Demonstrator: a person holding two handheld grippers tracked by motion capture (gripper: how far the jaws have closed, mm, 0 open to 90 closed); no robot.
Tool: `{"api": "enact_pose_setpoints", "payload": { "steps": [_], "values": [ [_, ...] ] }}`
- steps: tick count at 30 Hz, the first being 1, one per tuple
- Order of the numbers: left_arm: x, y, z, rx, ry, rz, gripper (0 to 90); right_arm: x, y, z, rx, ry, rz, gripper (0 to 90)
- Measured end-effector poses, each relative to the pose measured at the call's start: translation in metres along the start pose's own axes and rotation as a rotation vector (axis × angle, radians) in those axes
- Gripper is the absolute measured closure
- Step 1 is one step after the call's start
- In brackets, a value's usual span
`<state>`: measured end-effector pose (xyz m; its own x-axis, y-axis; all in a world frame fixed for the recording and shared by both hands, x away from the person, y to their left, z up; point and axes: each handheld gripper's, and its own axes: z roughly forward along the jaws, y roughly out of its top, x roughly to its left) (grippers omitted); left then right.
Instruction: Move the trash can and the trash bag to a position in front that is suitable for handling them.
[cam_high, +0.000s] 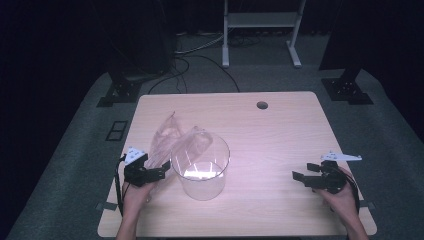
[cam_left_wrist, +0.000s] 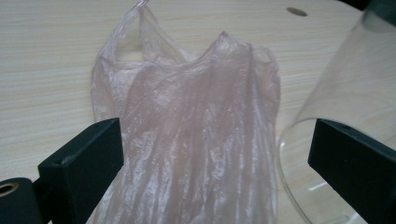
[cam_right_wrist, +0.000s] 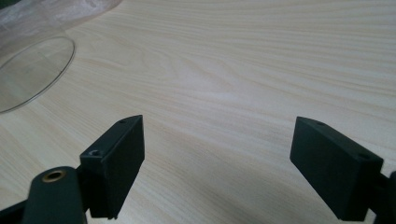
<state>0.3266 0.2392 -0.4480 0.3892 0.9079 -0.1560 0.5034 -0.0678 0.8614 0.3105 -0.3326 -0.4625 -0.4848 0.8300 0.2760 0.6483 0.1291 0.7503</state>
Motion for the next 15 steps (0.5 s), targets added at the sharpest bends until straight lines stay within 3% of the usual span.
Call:
{"api": "enact_pose_setpoints", "payload": {
  "steps": [11,15],
  "values": [
    [-0.02,0.008,0.015,0.013,0.043,0.069,3.4,0.003,-0.002,-0.001,0.003,-0.005,-0.013,17.0],
    [-0.021,0.01,0.017,0.01,0.035,0.066,3.5,0.003,-0.004,-0.004,-0.001,-0.012,-0.002,16.9]
  ]
}}
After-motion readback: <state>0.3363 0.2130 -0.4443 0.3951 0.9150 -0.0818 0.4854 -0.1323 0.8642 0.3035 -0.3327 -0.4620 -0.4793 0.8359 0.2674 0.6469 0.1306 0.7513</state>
